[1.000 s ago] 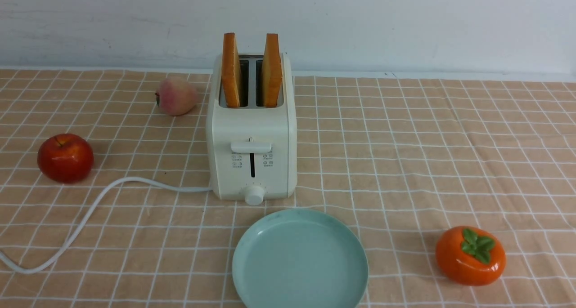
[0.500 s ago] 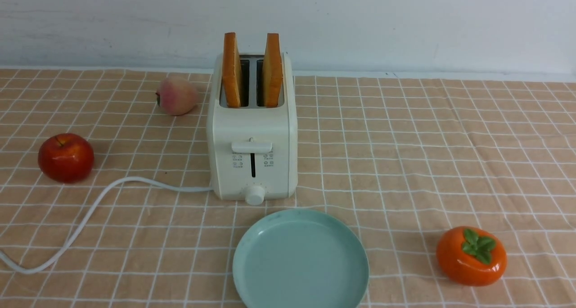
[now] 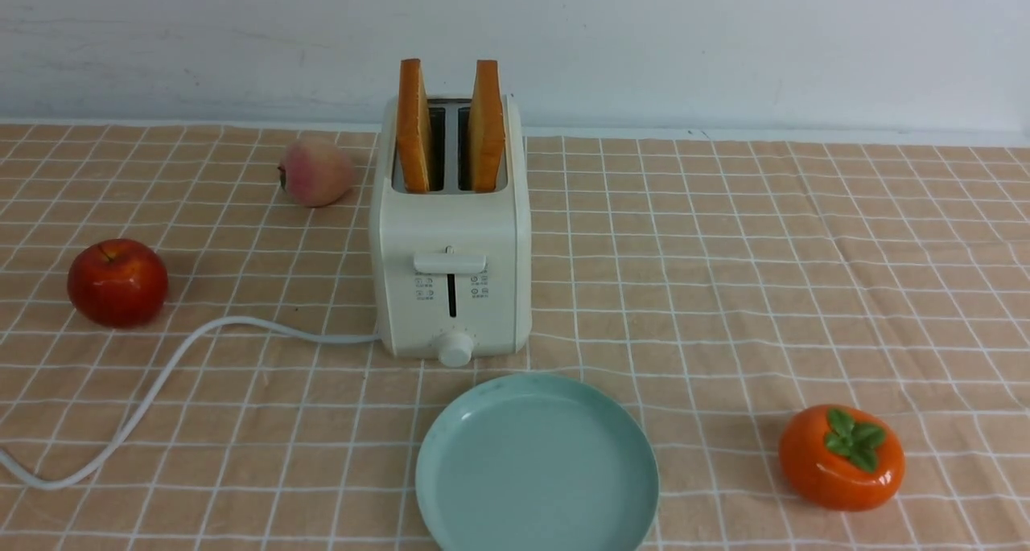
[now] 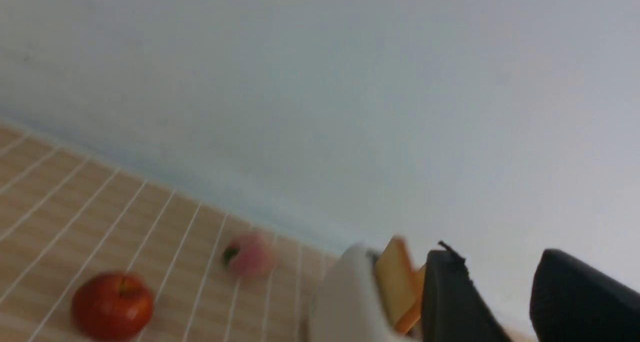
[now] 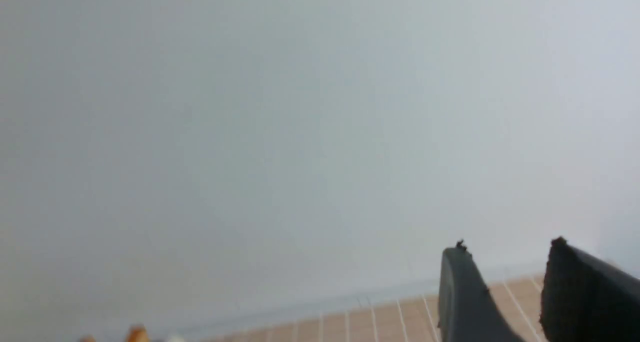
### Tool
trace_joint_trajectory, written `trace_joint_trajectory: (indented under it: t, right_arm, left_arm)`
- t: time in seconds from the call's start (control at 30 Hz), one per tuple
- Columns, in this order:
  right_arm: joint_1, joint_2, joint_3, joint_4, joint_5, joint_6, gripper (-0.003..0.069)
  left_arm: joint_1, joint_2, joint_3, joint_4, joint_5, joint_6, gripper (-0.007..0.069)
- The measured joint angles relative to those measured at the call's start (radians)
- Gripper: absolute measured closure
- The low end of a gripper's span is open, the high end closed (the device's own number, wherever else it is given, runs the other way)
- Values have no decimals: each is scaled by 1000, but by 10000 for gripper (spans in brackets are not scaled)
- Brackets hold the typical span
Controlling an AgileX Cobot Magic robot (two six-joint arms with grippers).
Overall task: Take toasted bread from bread machine on light coffee tablecloth place on plate.
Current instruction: 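Grasp the toast slice in the toaster and pull it up out of the slot with the right gripper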
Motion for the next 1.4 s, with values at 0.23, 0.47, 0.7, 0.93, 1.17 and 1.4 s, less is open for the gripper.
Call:
trace_joint_trajectory:
  t: [0.23, 0.47, 0.7, 0.93, 1.17, 1.4]
  right_arm:
    - [0, 134, 13, -54, 110, 27, 419]
    - [81, 135, 162, 70, 77, 32, 419]
    - [210, 168, 316, 95, 18, -40, 419]
    - [221, 326, 222, 185, 45, -50, 419]
    - [221, 524, 18, 260, 210, -152, 419]
    - [229, 755, -252, 398, 244, -209, 411]
  left_arm:
    - [0, 176, 0, 60, 192, 0, 386]
    - [0, 217, 0, 30, 215, -2, 386]
    - [0, 271, 2, 19, 179, -2, 386]
    - [-18, 390, 3, -1, 90, -2, 386]
    - [-88, 513, -24, -65, 111, 16, 386]
    - [-99, 581, -92, -160, 218, 96, 386]
